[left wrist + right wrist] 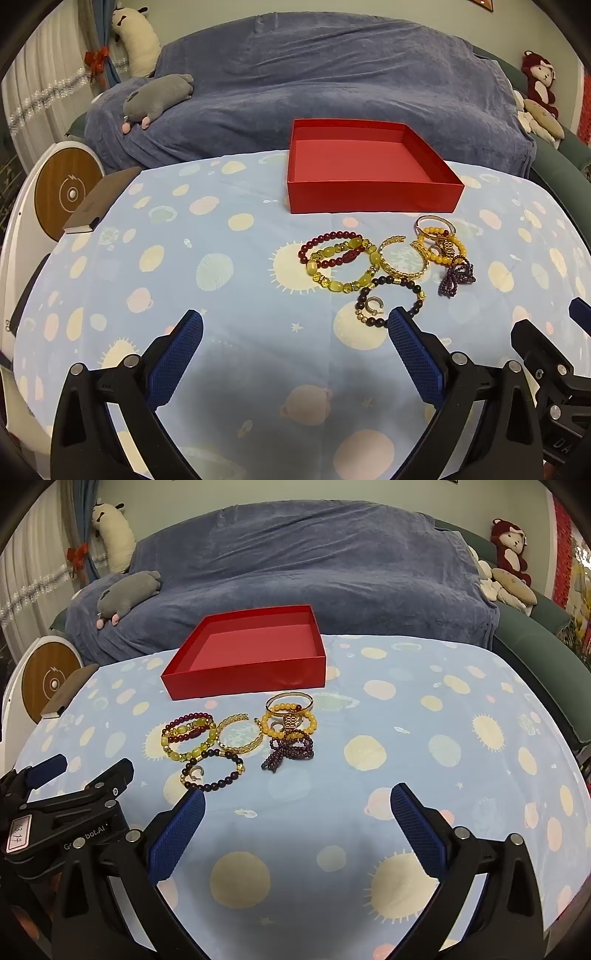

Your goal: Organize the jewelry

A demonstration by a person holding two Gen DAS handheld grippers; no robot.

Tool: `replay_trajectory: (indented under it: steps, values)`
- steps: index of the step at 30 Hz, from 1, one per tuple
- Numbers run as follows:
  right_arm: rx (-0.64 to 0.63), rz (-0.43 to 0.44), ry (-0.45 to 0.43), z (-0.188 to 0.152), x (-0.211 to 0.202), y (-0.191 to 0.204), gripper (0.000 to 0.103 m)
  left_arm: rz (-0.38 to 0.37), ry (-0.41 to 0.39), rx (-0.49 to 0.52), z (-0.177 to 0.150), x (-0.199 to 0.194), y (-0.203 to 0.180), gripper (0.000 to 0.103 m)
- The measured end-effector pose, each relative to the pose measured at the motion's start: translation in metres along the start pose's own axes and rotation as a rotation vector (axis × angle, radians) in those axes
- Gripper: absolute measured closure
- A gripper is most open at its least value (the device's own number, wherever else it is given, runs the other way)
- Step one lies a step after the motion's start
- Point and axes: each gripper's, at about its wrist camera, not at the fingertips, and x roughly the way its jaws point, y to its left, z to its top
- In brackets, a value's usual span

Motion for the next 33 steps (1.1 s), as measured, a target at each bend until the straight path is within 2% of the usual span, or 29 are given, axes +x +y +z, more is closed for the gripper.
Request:
replay_trajectory:
  steps: [2, 19, 20, 33]
  values:
    - [0.008, 0.01, 0.003, 0.0, 0.0, -0.001, 0.007, -0.007, -0.019, -0.009, -0.001, -0.001, 0.001, 0.007]
    - [0.014, 0.008, 0.001, -0.002, 0.004, -0.003, 0.007, -0.015, 0.0, 0.009, 0.008, -0.002, -0.008, 0.007]
    - [0.015, 0.008, 0.001, -0.001, 0.004, -0.003, 0.007, -0.021, -0.014, 0.026, 0.001, -0.001, -0.013, 0.007]
    - [0.016, 0.005, -0.004, 0.002, 0.001, -0.004, 0.007, -0.016, -0.031, 0.03, 0.0, -0.003, -0.013, 0.007]
